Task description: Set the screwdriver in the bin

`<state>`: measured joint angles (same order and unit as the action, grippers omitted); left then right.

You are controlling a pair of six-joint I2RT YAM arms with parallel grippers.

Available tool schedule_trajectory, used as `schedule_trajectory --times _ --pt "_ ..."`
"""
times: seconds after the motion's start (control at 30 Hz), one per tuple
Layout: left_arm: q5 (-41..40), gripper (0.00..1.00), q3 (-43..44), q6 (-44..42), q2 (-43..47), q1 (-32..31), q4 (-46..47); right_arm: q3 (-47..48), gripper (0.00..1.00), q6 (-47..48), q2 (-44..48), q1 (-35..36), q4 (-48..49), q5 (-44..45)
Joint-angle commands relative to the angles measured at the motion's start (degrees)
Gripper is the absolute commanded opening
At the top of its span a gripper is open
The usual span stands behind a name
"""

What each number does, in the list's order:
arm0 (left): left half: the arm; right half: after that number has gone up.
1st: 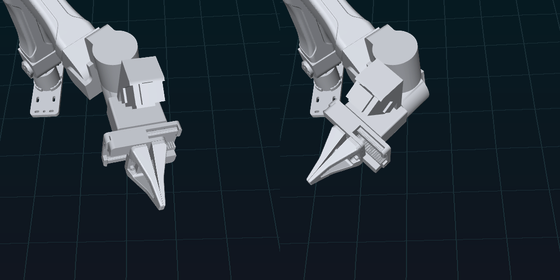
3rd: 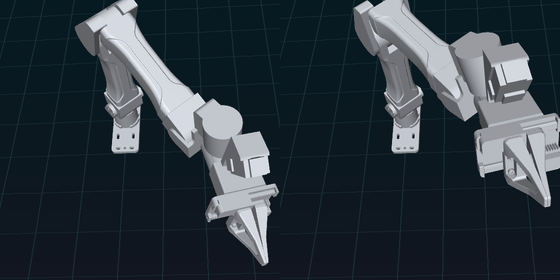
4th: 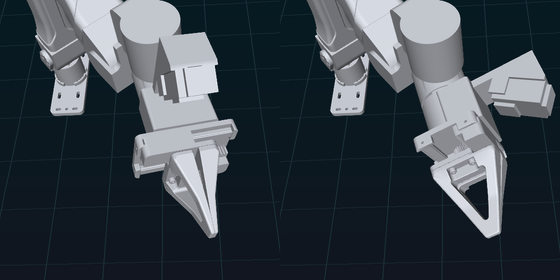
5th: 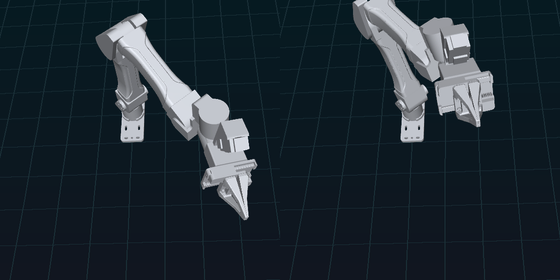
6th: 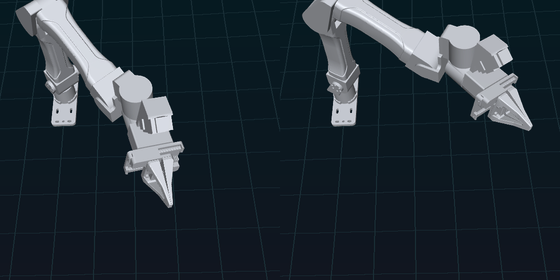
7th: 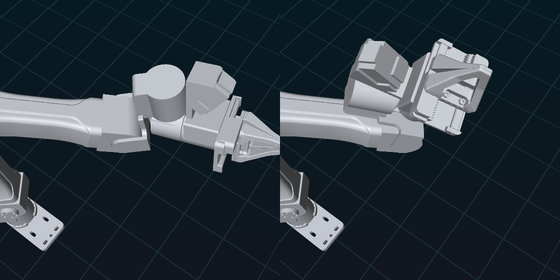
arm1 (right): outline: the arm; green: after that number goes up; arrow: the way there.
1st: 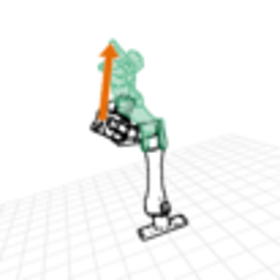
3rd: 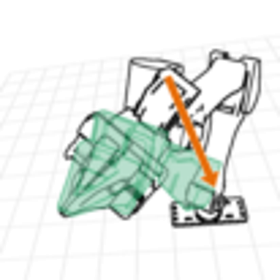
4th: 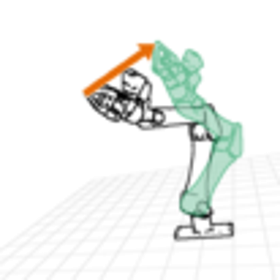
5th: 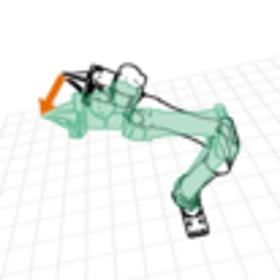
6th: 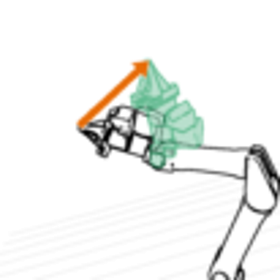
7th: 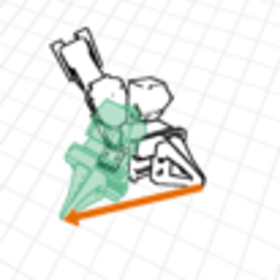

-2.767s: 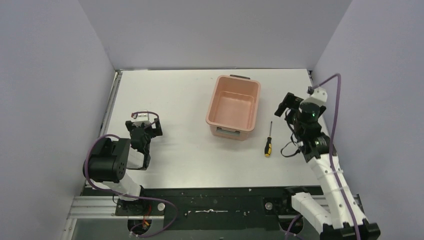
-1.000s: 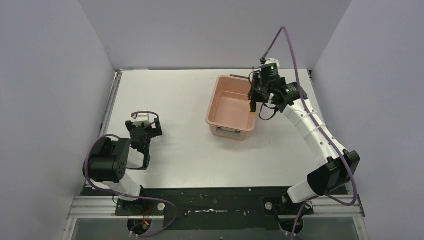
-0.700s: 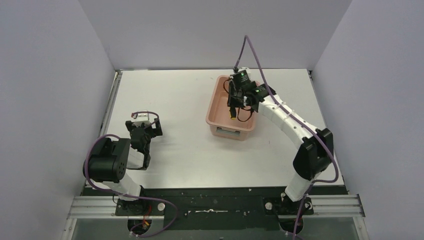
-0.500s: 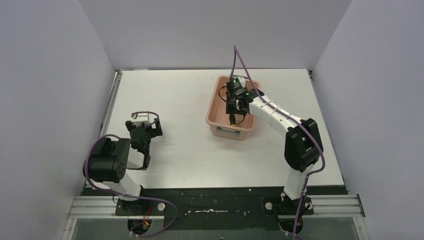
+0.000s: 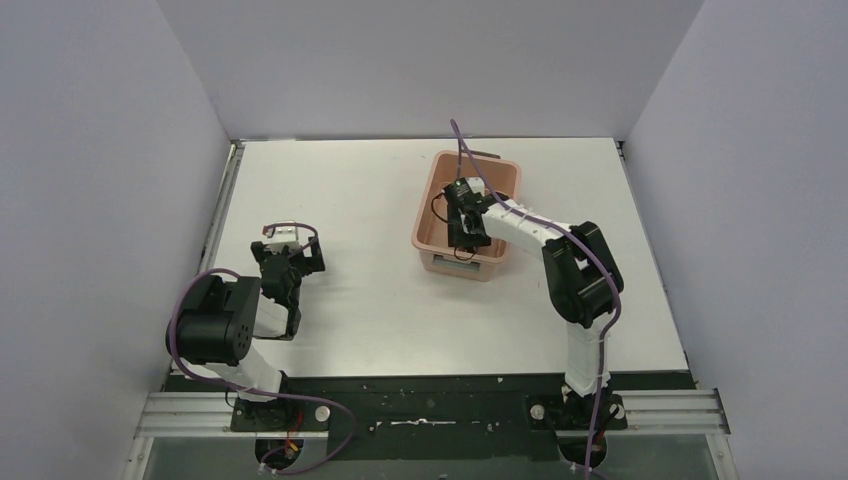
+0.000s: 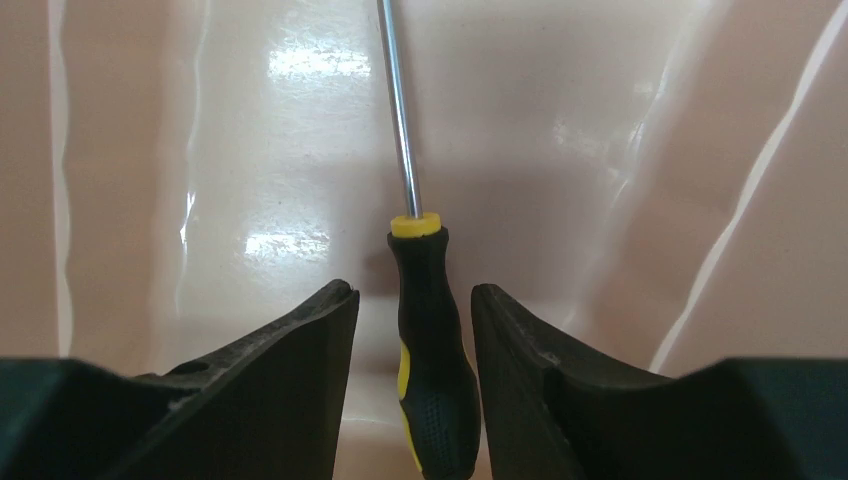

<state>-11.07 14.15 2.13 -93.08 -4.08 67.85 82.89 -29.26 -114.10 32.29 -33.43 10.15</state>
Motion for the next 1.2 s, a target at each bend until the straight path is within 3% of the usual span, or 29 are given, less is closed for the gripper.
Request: schedule_trajectory --times 0.0,0.33,0.37,0.43,0.47,0.67,0.93,1.17 --pt "0.6 0.97 0.4 -0.4 0.7 -0.1 1.3 1.2 0.49 0.5 3.4 0.6 2.1 3.4" --pt "0.6 0.97 0.4 -0.4 0.8 -0.1 1.3 6.4 0.57 3.3 14.3 1.8 -0.4 4.8" --pt "0.6 0.97 0.4 -0.4 0.7 -0.1 1.4 6.1 0.67 4.2 16.8 1.8 0.6 4.6" --pt "0.6 0.97 0.4 -0.4 0.8 -0.1 1.3 4.8 0.95 6.1 20.0 1.8 2.5 4.7" --pt "0.6 0.97 0.5 -0.4 0.7 -0.1 1.4 3.8 0.99 7.1 22.0 1.7 4.0 5.4" --pt "0.6 0.97 0.4 -0.5 0.8 -0.1 1.4 -10.2 1.0 12.8 39.0 0.3 14.8 11.3" --pt "0.6 0.97 0.4 -0.5 0.8 -0.1 1.4 -36.2 1.0 14.8 60.4 -10.9 27.9 13.4" --pt "0.5 0.97 0.4 -0.5 0.7 -0.1 1.3 -59.2 1.0 18.9 71.7 -13.6 44.7 22.8"
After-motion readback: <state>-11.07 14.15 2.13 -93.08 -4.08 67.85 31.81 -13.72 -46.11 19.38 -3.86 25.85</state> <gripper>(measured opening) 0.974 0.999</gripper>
